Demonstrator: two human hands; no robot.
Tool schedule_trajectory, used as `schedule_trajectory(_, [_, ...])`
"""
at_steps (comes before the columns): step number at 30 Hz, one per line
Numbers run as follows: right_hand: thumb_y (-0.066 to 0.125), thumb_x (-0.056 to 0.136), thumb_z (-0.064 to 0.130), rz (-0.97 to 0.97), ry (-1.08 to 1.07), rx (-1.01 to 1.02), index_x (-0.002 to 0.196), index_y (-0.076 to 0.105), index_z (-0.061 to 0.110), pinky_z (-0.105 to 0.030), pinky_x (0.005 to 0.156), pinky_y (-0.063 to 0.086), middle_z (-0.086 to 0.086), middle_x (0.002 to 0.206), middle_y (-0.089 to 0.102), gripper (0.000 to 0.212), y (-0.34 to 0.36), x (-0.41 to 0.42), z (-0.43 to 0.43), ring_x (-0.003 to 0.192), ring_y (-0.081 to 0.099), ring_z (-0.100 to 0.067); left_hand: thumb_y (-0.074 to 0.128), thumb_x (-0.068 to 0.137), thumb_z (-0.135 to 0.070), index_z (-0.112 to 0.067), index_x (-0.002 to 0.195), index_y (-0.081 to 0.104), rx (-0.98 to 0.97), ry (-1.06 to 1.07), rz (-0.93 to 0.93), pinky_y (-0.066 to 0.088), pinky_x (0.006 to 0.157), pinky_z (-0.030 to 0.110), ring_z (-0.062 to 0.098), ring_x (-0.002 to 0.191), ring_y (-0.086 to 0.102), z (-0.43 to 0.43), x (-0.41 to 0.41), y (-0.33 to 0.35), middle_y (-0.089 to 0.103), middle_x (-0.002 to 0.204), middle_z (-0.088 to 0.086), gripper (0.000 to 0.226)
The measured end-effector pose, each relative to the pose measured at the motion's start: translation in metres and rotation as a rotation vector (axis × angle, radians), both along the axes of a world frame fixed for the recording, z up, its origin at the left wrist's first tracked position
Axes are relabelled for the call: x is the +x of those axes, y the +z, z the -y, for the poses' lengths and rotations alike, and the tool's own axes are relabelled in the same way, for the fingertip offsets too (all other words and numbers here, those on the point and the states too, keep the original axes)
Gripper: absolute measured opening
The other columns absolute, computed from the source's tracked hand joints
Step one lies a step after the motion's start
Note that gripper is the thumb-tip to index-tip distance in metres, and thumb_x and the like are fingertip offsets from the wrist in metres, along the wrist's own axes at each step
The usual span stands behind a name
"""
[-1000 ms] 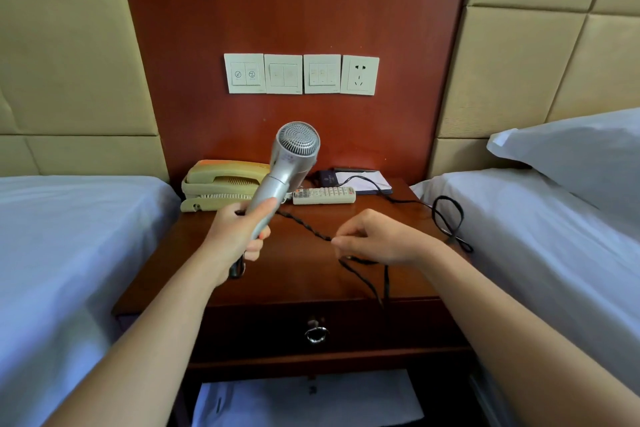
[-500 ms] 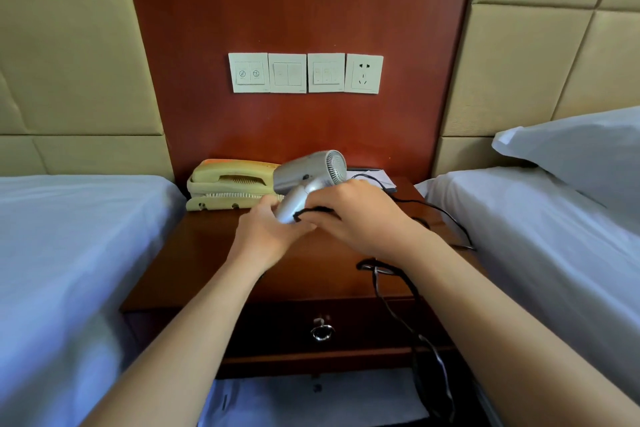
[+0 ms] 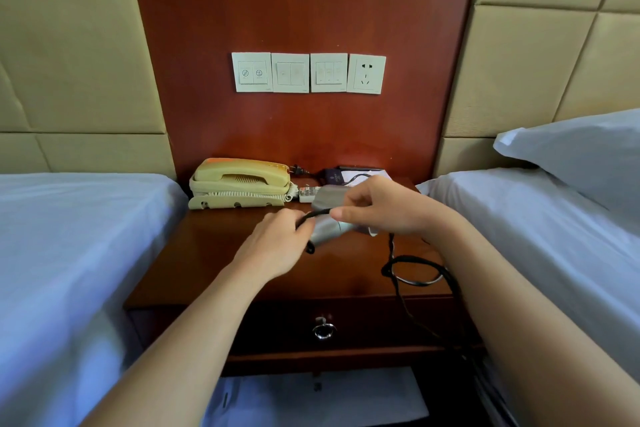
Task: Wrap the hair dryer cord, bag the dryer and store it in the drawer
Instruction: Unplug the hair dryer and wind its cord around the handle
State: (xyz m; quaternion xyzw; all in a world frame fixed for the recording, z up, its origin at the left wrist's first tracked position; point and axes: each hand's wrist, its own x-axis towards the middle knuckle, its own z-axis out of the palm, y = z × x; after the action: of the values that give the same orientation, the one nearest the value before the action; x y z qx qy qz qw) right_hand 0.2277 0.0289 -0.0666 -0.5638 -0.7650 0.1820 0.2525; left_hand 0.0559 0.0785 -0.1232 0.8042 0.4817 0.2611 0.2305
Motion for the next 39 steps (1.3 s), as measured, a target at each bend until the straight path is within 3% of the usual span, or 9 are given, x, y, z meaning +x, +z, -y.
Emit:
schedule_trajectory(2, [0.059, 0.09, 0.031, -0.029, 0.007, -0.096, 0.058, 0.047, 0.012, -0.019, 0.047, 0.035, -0.008, 0.056, 0.046, 0.039, -0.001, 0.006, 0.002, 0.047, 0.041, -0.014, 0.034, 0.095, -0.042, -0.019, 0.072, 0.054, -0.022, -0.024, 0.001, 0.054, 0.068, 0.04, 0.035, 0.065, 0.06, -0.002, -0.002, 0.0, 0.05, 0.06, 0.002, 0.038])
schedule_trajectory(6, [0.057, 0.091, 0.029, -0.096, 0.047, -0.22, 0.06, 0.054, 0.011, -0.025, 0.051, 0.043, 0.004, 0.046, 0.046, 0.036, -0.006, 0.015, 0.003, 0.042, 0.041, -0.009, 0.034, 0.097, -0.043, -0.014, 0.071, 0.049, -0.035, -0.004, -0.03, 0.036, 0.058, 0.031, 0.034, 0.068, 0.066, -0.003, -0.008, 0.0, 0.049, 0.056, 0.002, 0.042])
schedule_trajectory(11, [0.05, 0.095, 0.027, -0.214, 0.072, -0.349, 0.067, 0.051, 0.009, -0.013, 0.041, 0.03, 0.011, 0.039, 0.039, 0.033, -0.004, 0.029, 0.012, 0.036, 0.033, -0.001, 0.033, 0.098, -0.044, -0.015, 0.072, 0.047, -0.081, 0.013, -0.05, 0.036, 0.052, 0.027, -0.001, 0.03, 0.048, -0.001, -0.016, 0.005, 0.055, 0.06, 0.005, 0.042])
schedule_trajectory(18, [0.044, 0.097, 0.025, -0.337, 0.015, -0.346, 0.069, 0.046, 0.01, -0.013, 0.035, 0.017, 0.011, 0.043, 0.027, 0.032, -0.003, 0.053, 0.023, 0.037, 0.019, -0.003, 0.036, 0.096, -0.048, -0.007, 0.079, 0.051, -0.164, 0.011, -0.012, 0.035, 0.044, 0.024, 0.013, 0.036, 0.042, -0.006, -0.031, 0.009, 0.057, 0.055, 0.009, 0.047])
schedule_trajectory(28, [0.055, 0.092, 0.028, -0.255, -0.246, 0.282, 0.062, 0.056, 0.007, -0.014, 0.044, 0.022, -0.003, 0.056, 0.037, 0.037, -0.02, 0.067, 0.002, 0.051, 0.03, -0.007, 0.036, 0.1, -0.032, 0.007, 0.092, 0.054, -0.385, -0.186, 0.103, 0.018, 0.036, 0.018, 0.014, 0.032, 0.026, 0.002, -0.03, 0.012, 0.048, 0.049, 0.013, 0.044])
schedule_trajectory(31, [0.059, 0.089, 0.029, -0.305, -0.313, 0.311, 0.061, 0.054, 0.0, -0.016, 0.044, 0.026, -0.003, 0.053, 0.041, 0.041, -0.034, 0.075, -0.01, 0.049, 0.034, -0.005, 0.037, 0.1, -0.025, -0.001, 0.078, 0.051, -0.426, -0.257, 0.203, 0.017, 0.035, 0.017, 0.013, 0.033, 0.025, 0.006, -0.027, 0.017, 0.047, 0.048, 0.014, 0.035])
schedule_trajectory(34, [0.066, 0.085, 0.014, -0.339, -0.283, 0.278, 0.06, 0.056, -0.004, -0.032, 0.054, 0.038, -0.014, 0.054, 0.053, 0.033, -0.044, 0.08, -0.016, 0.056, 0.046, -0.018, 0.037, 0.1, -0.022, -0.001, 0.072, 0.048, -0.493, -0.324, 0.322, 0.017, 0.035, 0.017, 0.012, 0.033, 0.025, 0.008, -0.026, 0.02, 0.048, 0.047, 0.014, 0.037])
schedule_trajectory(36, [0.065, 0.081, -0.003, -0.414, -0.257, 0.241, 0.055, 0.065, 0.013, -0.033, 0.061, 0.045, -0.004, 0.054, 0.061, 0.03, -0.047, 0.082, -0.019, 0.059, 0.055, -0.013, 0.034, 0.1, -0.021, 0.002, 0.074, 0.05, -0.526, -0.359, 0.402, 0.017, 0.033, 0.014, 0.011, 0.032, 0.025, 0.01, -0.024, 0.023, 0.047, 0.046, 0.014, 0.038])
schedule_trajectory(39, [0.068, 0.082, 0.019, -0.465, -0.272, 0.16, 0.053, 0.062, 0.018, -0.028, 0.054, 0.037, 0.003, 0.05, 0.051, 0.03, -0.058, 0.082, -0.025, 0.048, 0.045, -0.011, 0.027, 0.1, -0.019, 0.012, 0.086, 0.057, -0.545, -0.389, 0.514, 0.016, 0.034, 0.013, 0.011, 0.028, 0.025, 0.01, -0.023, 0.024, 0.046, 0.045, 0.012, 0.046])
